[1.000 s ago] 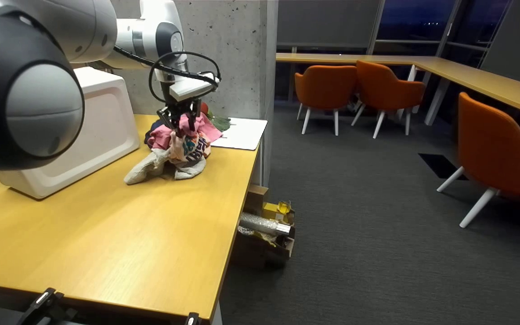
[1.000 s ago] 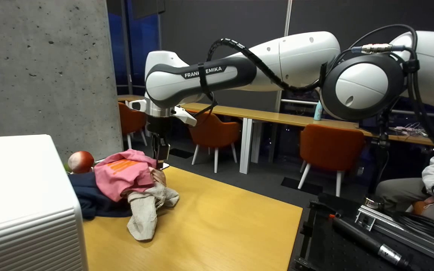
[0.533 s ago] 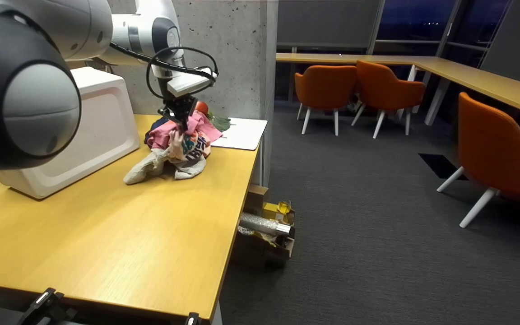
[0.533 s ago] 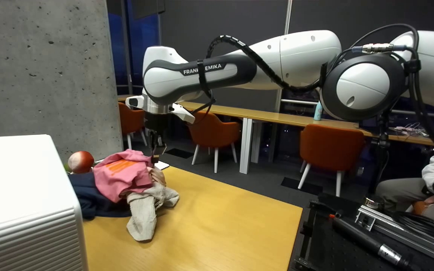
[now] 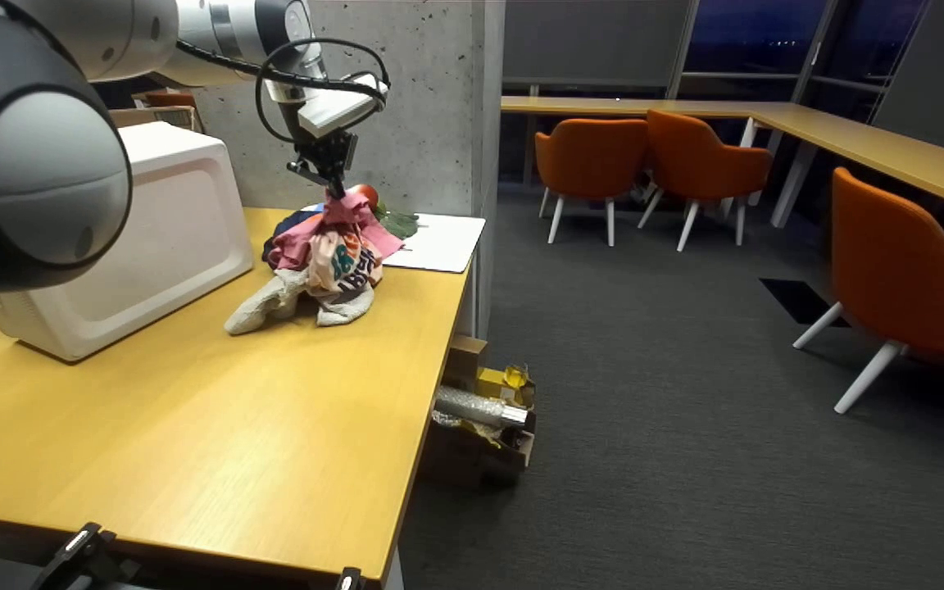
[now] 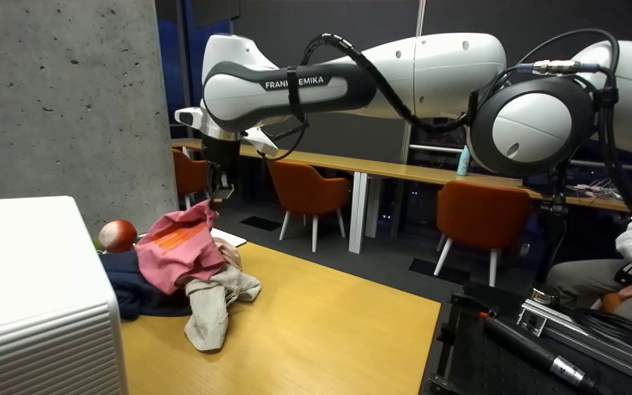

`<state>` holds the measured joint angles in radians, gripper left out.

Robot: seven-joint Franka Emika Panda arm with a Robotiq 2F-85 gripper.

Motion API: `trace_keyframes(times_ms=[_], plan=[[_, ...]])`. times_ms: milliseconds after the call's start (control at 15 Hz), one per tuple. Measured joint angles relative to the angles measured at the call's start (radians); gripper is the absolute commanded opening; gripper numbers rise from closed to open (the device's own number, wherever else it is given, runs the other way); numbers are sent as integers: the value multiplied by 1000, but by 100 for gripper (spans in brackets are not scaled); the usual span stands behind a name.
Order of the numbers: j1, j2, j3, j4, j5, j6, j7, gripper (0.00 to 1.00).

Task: Put the pink t-shirt over the storage container.

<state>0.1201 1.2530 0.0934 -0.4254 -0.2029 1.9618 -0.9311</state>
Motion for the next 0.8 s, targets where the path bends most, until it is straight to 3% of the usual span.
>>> trace_keyframes(times_ms=[333,800], plan=[[45,-70,-65,1,-2,46,0,1],[132,-182,-86,5,-7,63,1,1]])
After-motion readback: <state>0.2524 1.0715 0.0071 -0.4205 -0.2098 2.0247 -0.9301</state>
